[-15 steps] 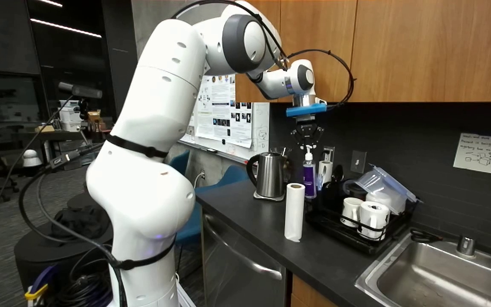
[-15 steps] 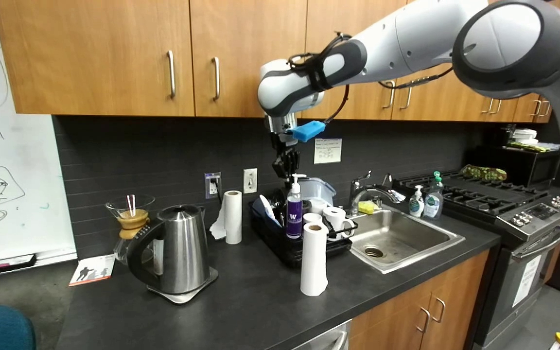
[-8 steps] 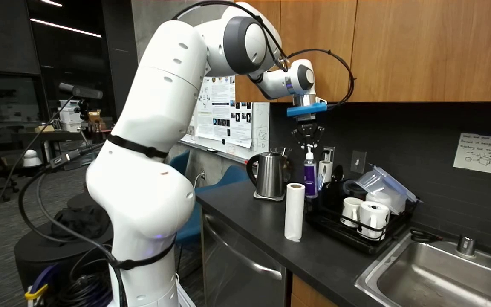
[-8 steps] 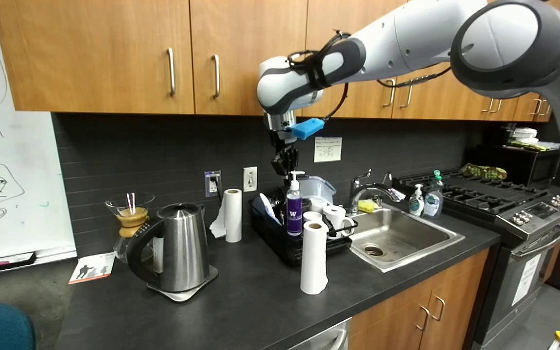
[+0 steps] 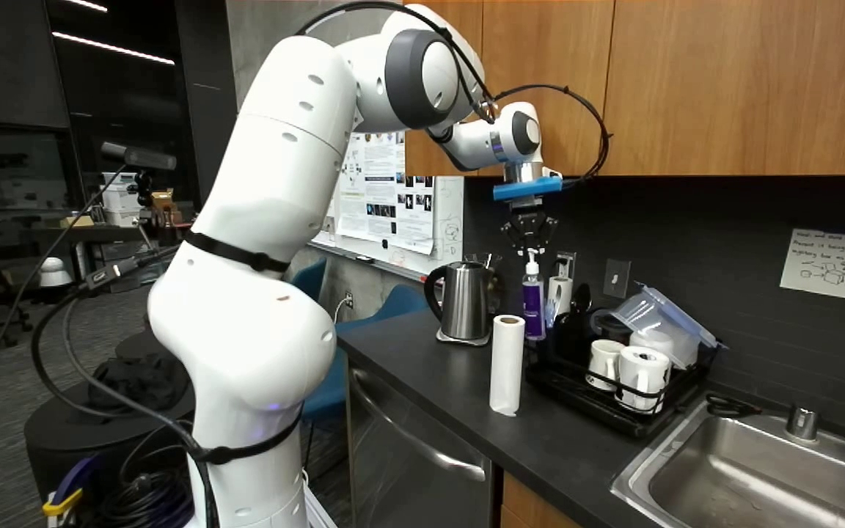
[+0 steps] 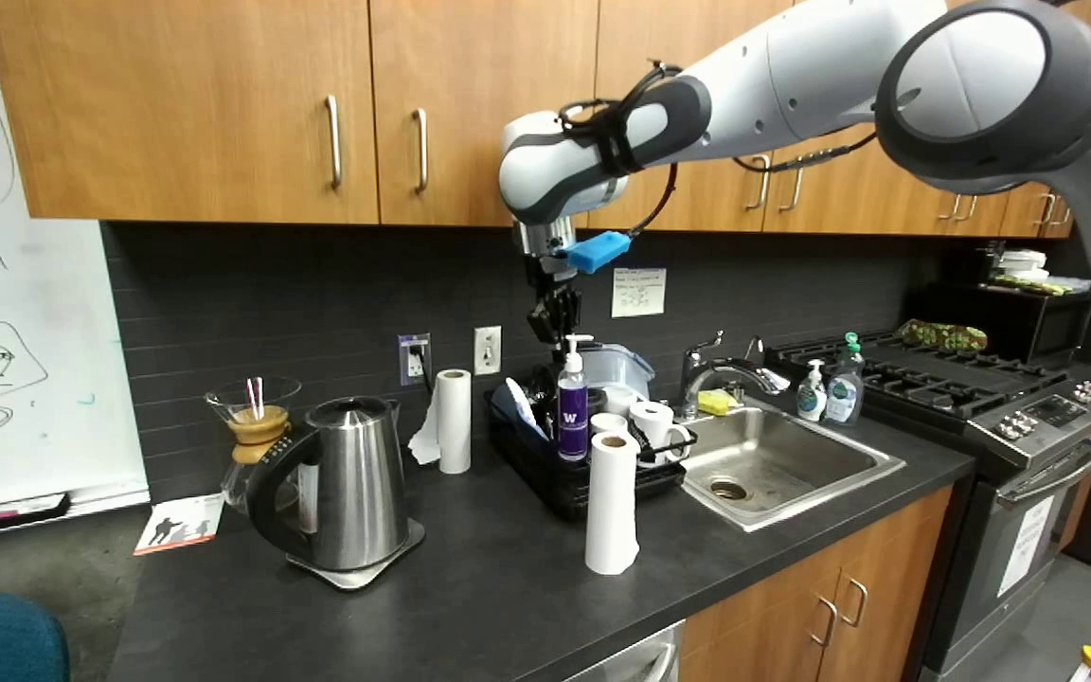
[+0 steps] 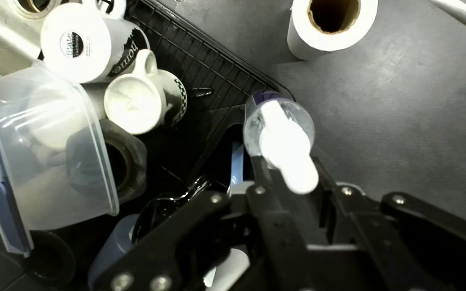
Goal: Move the bottle and place it in the rack
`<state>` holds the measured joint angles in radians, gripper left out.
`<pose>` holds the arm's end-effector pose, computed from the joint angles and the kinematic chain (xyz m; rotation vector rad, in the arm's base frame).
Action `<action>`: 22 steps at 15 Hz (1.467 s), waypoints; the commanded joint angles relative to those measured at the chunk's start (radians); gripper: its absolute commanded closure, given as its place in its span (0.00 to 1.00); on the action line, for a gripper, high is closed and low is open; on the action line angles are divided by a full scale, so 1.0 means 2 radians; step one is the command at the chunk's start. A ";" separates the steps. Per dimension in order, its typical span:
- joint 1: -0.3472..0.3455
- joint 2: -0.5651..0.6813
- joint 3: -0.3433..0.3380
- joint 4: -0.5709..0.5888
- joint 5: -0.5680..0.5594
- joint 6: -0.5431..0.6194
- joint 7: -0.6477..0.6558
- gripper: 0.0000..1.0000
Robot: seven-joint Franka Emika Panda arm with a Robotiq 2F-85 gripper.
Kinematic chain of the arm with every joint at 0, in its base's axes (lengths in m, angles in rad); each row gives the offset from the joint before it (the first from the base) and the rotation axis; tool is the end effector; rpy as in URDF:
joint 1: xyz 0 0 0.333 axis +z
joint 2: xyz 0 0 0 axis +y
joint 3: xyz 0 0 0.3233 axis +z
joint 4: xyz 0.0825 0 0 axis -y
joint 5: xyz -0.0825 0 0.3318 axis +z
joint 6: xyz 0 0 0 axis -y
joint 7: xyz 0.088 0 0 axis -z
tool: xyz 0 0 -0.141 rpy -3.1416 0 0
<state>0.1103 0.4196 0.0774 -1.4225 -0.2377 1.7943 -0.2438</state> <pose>0.6261 0.0828 0.4431 2.8575 0.7050 -0.0764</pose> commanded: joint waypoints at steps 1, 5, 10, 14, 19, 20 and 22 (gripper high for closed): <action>0.004 0.004 -0.001 0.019 -0.004 -0.019 0.003 0.47; 0.004 0.004 -0.001 0.021 -0.003 -0.023 0.006 0.25; 0.005 0.003 -0.001 0.021 -0.004 -0.019 0.009 0.00; 0.004 0.003 0.000 0.019 0.001 -0.012 0.013 0.00; 0.004 0.002 0.001 0.019 0.014 -0.014 0.033 0.00; 0.004 0.002 0.001 0.020 0.018 -0.017 0.039 0.00; 0.004 -0.049 0.005 -0.038 0.034 -0.015 0.054 0.00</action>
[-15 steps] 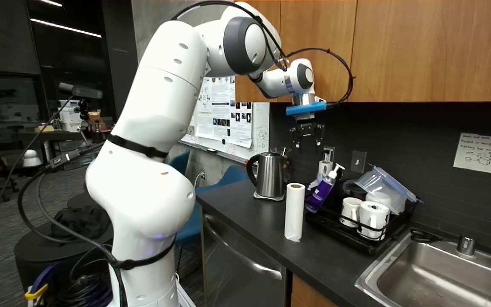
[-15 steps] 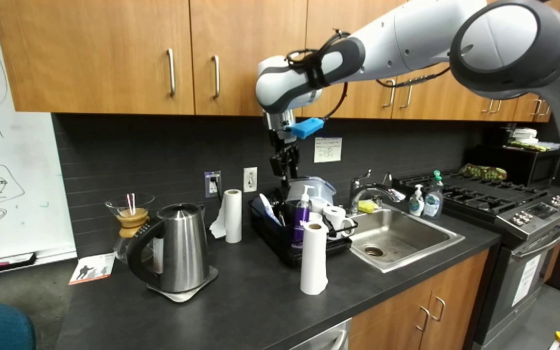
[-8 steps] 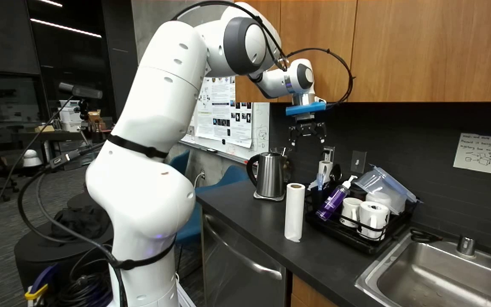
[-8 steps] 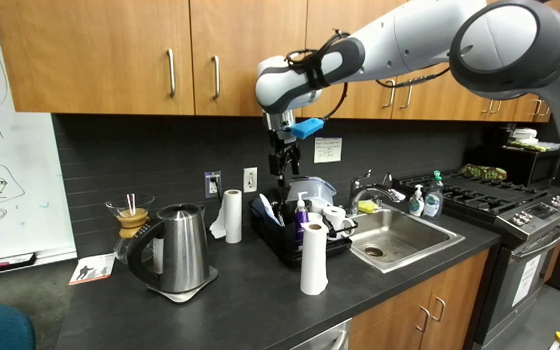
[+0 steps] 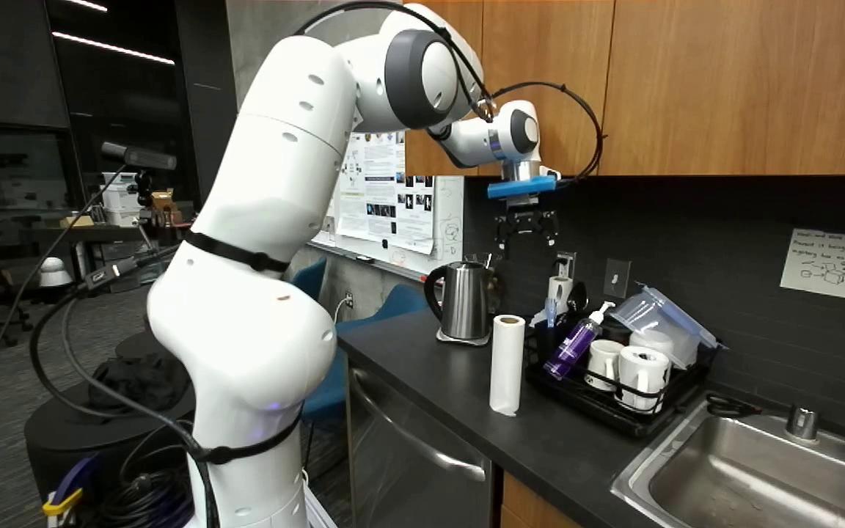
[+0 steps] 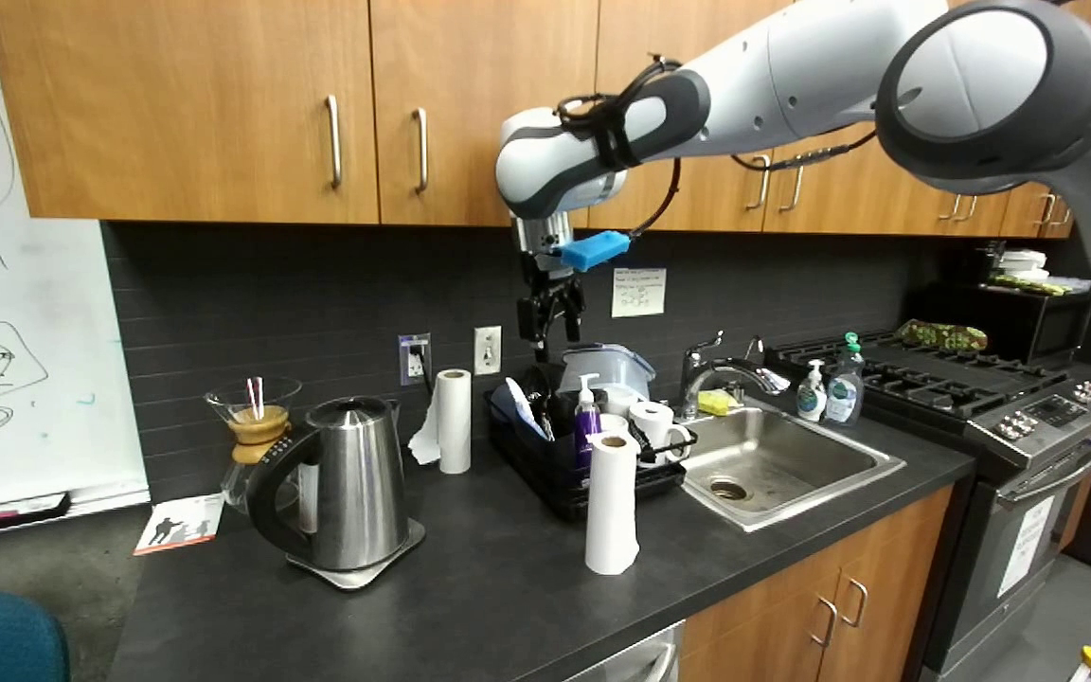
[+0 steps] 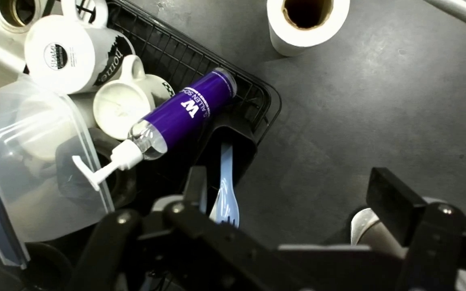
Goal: Move the bottle and place it in the rack
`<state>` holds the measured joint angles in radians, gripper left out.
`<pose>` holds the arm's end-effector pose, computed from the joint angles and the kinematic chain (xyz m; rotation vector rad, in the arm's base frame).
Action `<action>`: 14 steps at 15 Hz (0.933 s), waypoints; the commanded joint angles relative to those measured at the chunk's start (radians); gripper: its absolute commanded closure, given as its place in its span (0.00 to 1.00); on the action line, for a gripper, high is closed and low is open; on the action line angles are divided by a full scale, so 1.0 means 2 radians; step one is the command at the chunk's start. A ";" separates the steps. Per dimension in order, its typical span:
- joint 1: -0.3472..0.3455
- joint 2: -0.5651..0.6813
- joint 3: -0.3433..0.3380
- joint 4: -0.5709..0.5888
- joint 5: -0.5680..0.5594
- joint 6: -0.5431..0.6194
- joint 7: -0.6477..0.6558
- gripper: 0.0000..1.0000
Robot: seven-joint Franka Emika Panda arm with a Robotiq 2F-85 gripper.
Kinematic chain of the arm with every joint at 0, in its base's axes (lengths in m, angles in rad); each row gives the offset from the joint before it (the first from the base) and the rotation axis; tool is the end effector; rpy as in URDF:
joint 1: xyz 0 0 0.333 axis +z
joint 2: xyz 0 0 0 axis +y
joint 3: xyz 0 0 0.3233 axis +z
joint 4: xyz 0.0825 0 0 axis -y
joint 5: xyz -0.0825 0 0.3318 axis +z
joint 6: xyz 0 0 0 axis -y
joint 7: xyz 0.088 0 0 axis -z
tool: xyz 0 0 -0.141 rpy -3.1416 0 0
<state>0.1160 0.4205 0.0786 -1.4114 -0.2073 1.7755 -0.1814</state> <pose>0.6238 0.0897 0.4451 2.9060 0.6162 -0.0800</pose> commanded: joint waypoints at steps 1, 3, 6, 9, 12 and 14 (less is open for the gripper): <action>0.000 -0.063 0.005 -0.061 0.026 -0.003 0.030 0.00; 0.001 -0.086 0.005 -0.089 0.034 0.001 0.045 0.00; 0.003 -0.129 0.007 -0.141 0.042 0.002 0.068 0.00; 0.006 -0.160 0.011 -0.187 0.045 0.006 0.090 0.00; 0.010 -0.185 0.017 -0.223 0.046 0.010 0.108 0.00; 0.012 -0.198 0.021 -0.243 0.046 0.013 0.120 0.00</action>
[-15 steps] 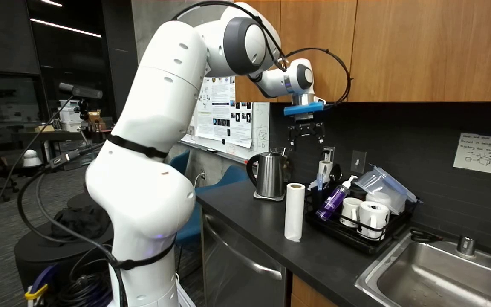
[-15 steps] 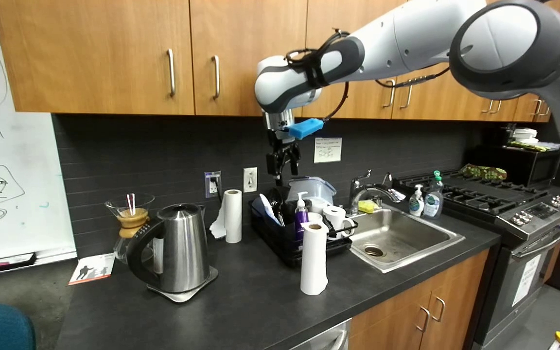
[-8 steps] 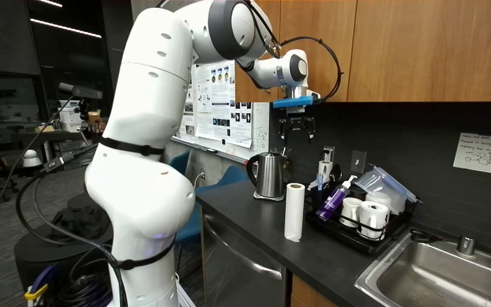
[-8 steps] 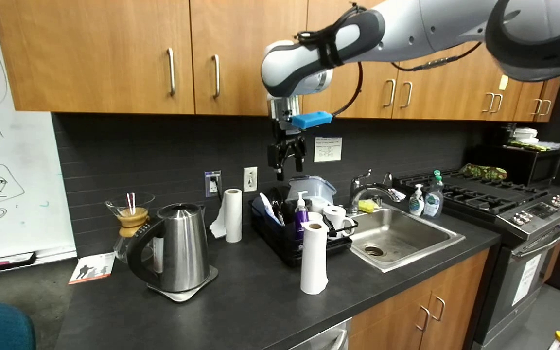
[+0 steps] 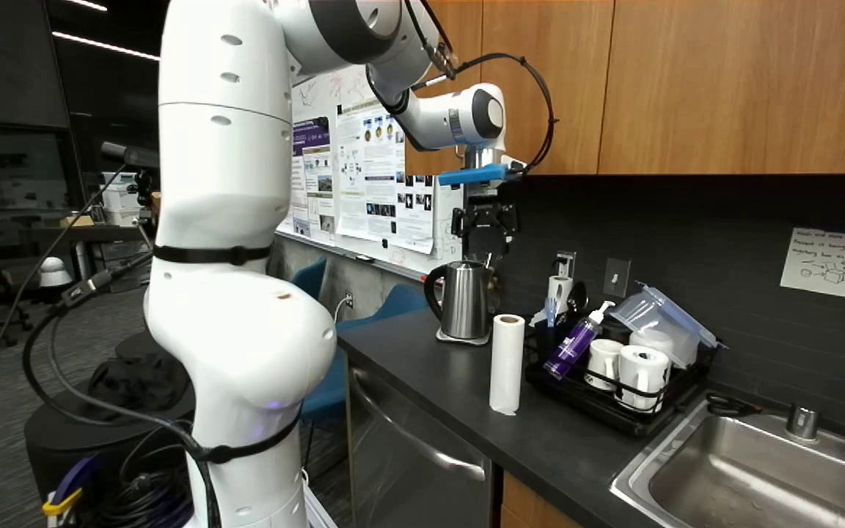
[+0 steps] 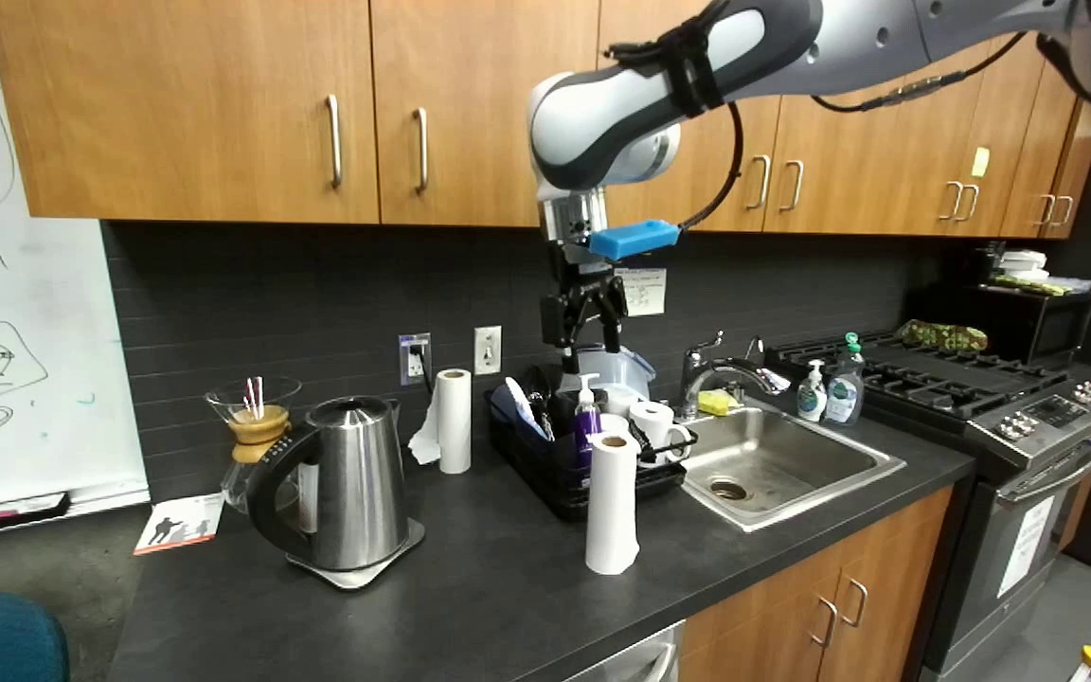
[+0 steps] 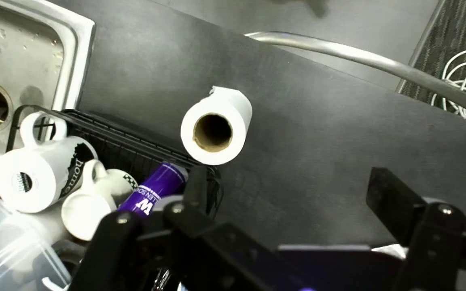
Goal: Move the bottle and place it in the rack
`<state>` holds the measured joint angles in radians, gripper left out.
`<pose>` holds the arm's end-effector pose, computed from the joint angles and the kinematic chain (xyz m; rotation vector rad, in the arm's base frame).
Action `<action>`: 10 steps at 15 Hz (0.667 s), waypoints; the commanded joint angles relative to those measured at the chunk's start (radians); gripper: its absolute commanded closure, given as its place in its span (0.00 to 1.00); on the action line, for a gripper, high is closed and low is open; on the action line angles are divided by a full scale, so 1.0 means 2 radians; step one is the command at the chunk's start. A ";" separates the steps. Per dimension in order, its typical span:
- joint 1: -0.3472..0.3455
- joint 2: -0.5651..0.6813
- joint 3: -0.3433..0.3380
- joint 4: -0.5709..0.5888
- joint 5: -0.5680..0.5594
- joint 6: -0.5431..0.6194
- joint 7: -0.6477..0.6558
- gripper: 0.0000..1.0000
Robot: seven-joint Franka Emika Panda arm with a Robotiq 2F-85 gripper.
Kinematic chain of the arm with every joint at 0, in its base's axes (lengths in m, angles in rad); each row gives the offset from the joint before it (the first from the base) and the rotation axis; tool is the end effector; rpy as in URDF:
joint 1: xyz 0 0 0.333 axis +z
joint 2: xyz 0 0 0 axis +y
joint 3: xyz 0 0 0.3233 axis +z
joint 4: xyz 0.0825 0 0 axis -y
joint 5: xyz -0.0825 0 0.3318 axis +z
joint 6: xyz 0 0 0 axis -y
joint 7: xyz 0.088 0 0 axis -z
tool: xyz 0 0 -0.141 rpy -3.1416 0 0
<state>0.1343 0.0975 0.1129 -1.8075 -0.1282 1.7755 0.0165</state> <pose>0.5116 0.1115 0.4657 2.9819 0.3975 -0.1698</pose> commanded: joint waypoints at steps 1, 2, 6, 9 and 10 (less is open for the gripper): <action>0.004 -0.043 0.005 -0.054 0.006 0.014 0.026 0.00; 0.005 -0.048 0.007 -0.063 0.004 0.015 0.032 0.00; 0.005 -0.032 0.010 -0.050 0.000 0.004 0.027 0.00; 0.005 -0.030 0.010 -0.050 0.000 0.004 0.027 0.00; 0.005 -0.030 0.010 -0.050 0.000 0.004 0.027 0.00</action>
